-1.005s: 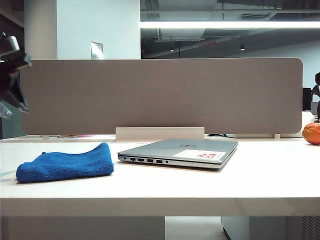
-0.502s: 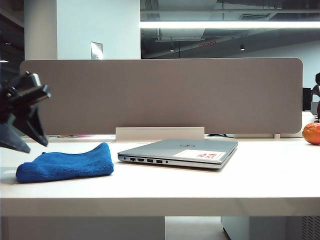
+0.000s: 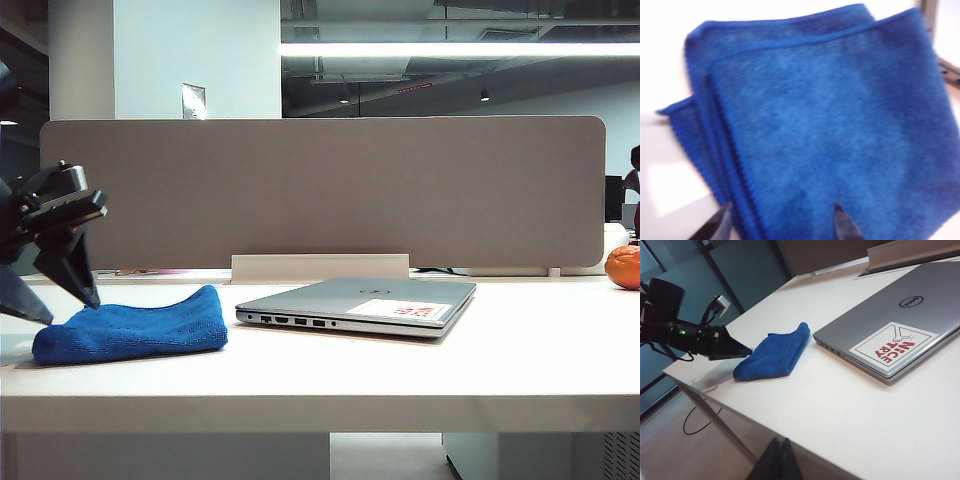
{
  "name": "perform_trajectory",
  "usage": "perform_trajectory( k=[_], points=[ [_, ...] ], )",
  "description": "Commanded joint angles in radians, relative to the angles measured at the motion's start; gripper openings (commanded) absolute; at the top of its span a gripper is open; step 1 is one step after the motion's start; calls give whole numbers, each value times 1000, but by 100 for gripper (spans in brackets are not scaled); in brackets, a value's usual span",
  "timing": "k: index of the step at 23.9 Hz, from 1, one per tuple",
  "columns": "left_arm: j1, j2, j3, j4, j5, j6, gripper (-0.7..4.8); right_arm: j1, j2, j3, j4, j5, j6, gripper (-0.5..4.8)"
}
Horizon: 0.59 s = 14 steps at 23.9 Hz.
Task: Pick up the blue rag and put it over the laptop.
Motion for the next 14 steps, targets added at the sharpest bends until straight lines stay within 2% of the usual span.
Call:
perform_trajectory(
  k=[1,14],
  points=[
    [0,-2,4,-15,-29,2,247,0,-2,-5,10,1,-3,0],
    [-23,36,4,5,-25,1,241,-1,-2,-5,10,11,-3,0]
  ],
)
